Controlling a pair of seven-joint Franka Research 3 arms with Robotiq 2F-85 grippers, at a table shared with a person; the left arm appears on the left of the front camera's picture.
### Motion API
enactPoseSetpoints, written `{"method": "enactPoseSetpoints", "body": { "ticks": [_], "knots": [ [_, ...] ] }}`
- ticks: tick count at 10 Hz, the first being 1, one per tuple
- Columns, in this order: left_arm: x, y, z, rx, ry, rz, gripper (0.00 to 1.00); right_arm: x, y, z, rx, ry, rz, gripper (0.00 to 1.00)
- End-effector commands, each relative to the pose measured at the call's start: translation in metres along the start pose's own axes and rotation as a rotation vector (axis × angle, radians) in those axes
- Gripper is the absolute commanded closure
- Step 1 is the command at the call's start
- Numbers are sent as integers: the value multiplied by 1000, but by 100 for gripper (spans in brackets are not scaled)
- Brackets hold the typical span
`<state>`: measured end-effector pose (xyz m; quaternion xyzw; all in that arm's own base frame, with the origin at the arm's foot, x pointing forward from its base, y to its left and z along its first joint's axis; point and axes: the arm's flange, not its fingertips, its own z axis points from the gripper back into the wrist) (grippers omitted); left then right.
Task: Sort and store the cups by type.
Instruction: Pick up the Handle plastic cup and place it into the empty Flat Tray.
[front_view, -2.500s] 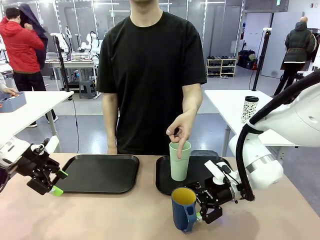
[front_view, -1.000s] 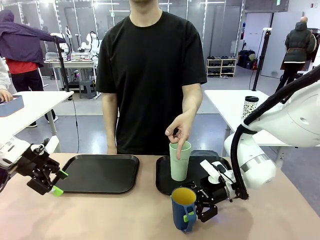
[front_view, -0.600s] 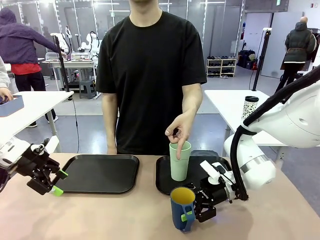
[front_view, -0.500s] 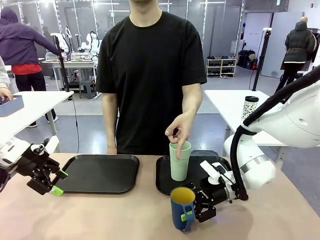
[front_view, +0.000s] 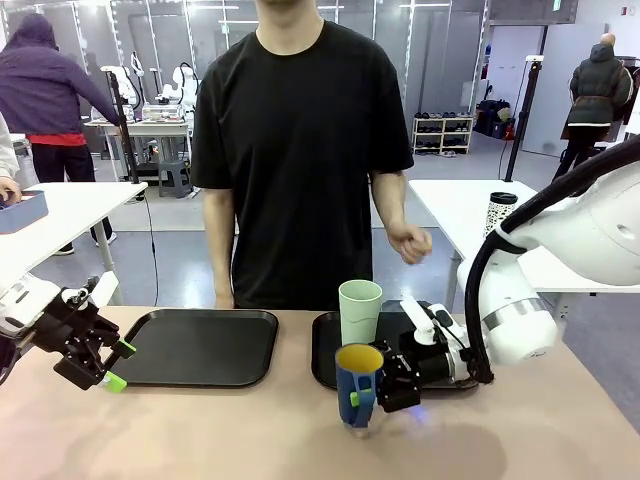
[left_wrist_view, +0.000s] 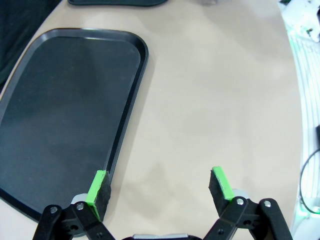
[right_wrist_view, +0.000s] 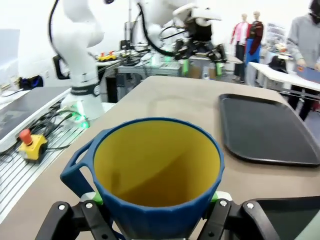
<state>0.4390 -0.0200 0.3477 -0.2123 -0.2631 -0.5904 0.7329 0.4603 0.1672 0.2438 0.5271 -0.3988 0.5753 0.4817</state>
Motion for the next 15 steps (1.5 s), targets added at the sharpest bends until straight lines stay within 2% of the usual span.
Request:
{"method": "enactPoseSetpoints", "body": {
  "ticks": [1, 3, 4, 11, 12, 15],
  "knots": [
    [0, 0, -1, 26, -12, -14, 0, 18, 4, -13, -66, 8, -22, 39],
    [0, 0, -1, 26, -12, -14, 0, 25, 2, -19, -65, 11, -40, 39],
    [0, 0, -1, 26, -12, -14, 0, 16, -3, -5, -49, -4, -2, 39],
    [0, 0, -1, 26, -12, -14, 0, 16, -3, -5, -49, -4, -2, 39],
    [0, 0, -1, 26, -12, -14, 0, 16, -2, -6, -55, 1, -12, 23],
    [0, 0, -1, 26, -12, -14, 0, 24, -6, -43, -116, 27, 3, 23]
  ]
}}
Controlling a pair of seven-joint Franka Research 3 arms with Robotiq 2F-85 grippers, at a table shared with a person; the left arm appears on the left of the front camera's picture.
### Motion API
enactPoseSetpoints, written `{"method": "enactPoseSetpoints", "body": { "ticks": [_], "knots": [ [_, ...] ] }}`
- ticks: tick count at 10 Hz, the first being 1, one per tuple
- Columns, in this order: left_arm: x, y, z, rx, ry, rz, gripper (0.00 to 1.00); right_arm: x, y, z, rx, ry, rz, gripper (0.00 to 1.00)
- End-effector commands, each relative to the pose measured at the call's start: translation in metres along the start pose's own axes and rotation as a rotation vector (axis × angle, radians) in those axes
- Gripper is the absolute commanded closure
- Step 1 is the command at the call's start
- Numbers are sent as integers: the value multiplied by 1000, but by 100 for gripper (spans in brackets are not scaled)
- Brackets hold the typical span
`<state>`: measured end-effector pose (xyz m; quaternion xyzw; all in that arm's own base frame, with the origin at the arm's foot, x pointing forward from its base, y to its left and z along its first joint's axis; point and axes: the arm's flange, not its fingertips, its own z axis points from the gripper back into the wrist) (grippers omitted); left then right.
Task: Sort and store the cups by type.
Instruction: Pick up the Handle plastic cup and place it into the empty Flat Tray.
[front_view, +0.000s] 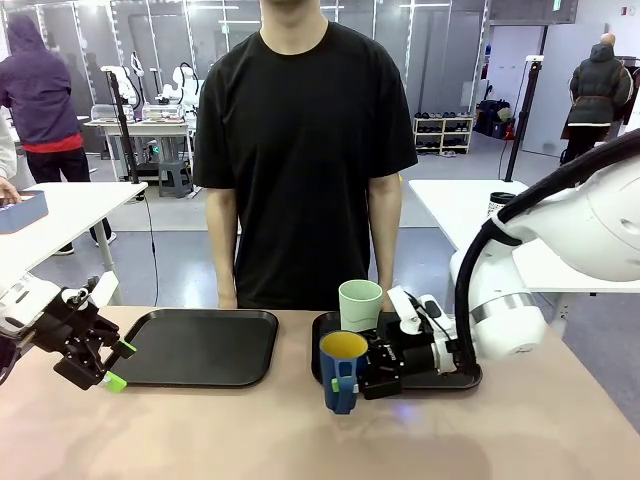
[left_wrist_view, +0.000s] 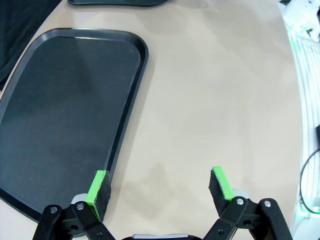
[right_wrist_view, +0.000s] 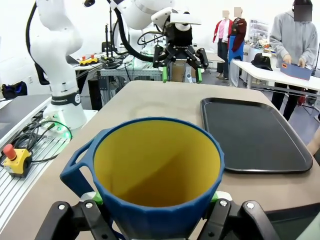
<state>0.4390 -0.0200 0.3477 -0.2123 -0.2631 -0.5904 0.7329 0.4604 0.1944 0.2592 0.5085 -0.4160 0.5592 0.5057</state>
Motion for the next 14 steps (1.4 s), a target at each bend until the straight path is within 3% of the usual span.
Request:
{"method": "enactPoseSetpoints", "body": {
  "ticks": [1, 8, 14],
  "knots": [
    [0, 0, -1, 26, -12, -14, 0, 6, -2, -32, -51, 28, 4, 23],
    [0, 0, -1, 26, -12, -14, 0, 14, -38, -134, -100, -23, 7, 23],
    [0, 0, -1, 26, -12, -14, 0, 35, -74, -182, -189, -30, 24, 23]
  ]
}}
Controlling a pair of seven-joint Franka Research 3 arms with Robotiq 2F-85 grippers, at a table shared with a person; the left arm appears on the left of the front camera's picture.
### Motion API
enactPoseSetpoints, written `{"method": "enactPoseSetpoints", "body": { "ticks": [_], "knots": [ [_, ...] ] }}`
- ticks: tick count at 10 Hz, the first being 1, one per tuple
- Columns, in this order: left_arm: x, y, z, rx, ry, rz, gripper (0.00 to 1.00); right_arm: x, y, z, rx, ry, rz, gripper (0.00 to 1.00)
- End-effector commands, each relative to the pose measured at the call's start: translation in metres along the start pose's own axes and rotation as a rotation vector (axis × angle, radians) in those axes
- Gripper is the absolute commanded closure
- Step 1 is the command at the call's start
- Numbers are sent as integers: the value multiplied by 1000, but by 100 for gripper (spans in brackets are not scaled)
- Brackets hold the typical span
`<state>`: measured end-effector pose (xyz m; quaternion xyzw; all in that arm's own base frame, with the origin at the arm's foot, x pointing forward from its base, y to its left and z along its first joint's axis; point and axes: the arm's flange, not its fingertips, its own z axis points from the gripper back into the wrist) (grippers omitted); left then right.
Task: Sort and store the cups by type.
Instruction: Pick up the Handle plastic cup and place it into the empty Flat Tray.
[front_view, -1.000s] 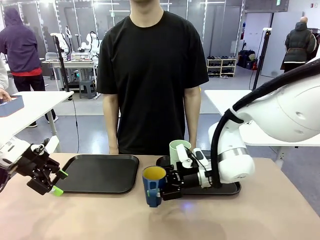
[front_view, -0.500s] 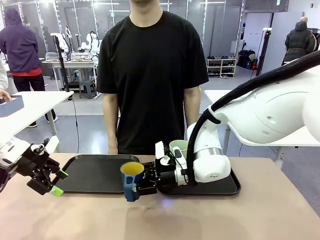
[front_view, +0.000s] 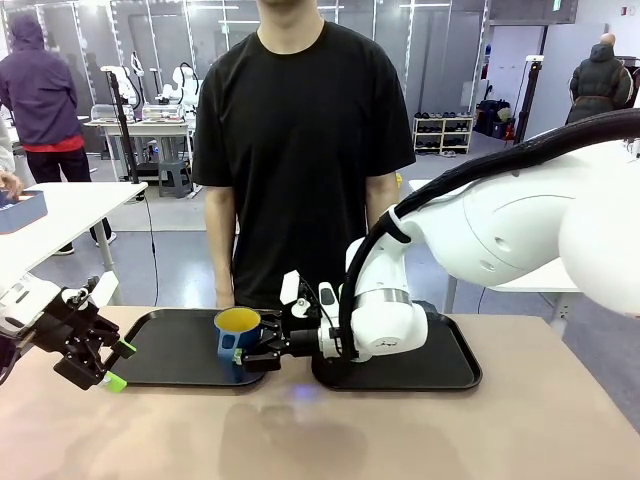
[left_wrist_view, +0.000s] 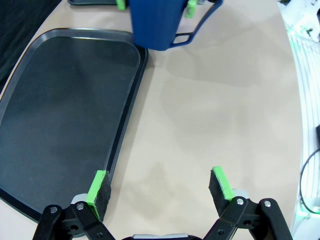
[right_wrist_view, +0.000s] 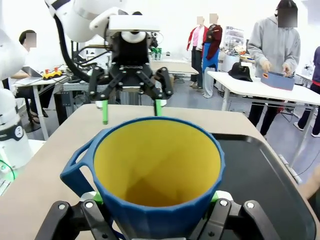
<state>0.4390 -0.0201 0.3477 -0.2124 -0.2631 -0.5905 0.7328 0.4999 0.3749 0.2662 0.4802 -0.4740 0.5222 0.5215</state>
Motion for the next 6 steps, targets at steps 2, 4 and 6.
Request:
{"method": "enactPoseSetpoints", "body": {
  "ticks": [2, 4, 6],
  "knots": [
    [0, 0, -1, 26, -12, -14, 0, 4, -21, -27, -65, 14, -9, 23],
    [0, 0, -1, 26, -12, -14, 0, 1, -30, -37, -106, 13, -25, 23],
    [0, 0, -1, 26, -12, -14, 0, -5, -37, -47, -126, 35, -44, 23]
  ]
}}
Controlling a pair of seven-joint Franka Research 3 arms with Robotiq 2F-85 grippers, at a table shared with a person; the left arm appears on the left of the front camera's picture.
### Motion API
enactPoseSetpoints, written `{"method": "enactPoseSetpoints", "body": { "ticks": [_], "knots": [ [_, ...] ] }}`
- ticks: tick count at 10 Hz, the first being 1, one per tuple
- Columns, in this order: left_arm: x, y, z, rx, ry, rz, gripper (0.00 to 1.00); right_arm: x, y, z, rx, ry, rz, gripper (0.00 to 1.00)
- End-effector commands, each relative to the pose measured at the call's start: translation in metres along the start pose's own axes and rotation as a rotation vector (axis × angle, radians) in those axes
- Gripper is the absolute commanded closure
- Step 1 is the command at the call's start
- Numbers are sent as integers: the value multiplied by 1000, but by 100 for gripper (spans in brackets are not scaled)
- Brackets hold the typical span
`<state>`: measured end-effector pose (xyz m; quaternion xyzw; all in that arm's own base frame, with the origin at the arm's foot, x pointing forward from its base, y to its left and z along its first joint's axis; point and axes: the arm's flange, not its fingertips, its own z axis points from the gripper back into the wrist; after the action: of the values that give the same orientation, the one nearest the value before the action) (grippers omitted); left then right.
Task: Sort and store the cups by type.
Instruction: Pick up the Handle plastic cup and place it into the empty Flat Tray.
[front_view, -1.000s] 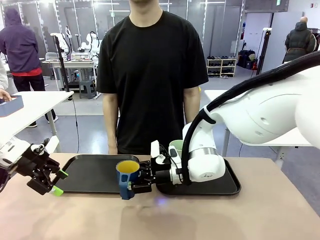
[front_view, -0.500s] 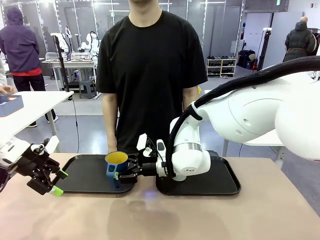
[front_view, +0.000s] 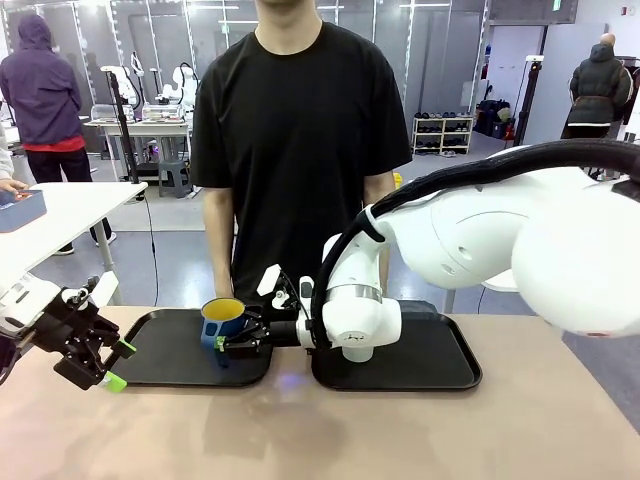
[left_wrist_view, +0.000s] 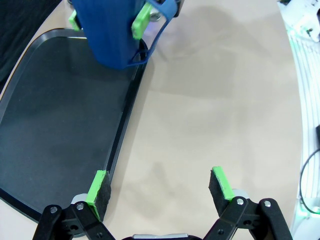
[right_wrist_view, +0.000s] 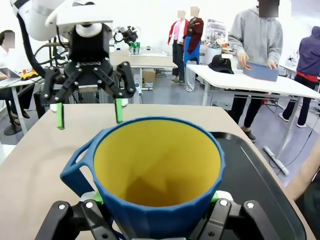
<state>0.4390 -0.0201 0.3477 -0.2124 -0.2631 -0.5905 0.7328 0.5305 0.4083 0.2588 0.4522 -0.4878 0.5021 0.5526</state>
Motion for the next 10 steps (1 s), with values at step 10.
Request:
{"method": "enactPoseSetpoints", "body": {
  "ticks": [10],
  "knots": [
    [0, 0, -1, 26, -12, -14, 0, -29, -25, -30, -138, 55, -21, 23]
  ]
}}
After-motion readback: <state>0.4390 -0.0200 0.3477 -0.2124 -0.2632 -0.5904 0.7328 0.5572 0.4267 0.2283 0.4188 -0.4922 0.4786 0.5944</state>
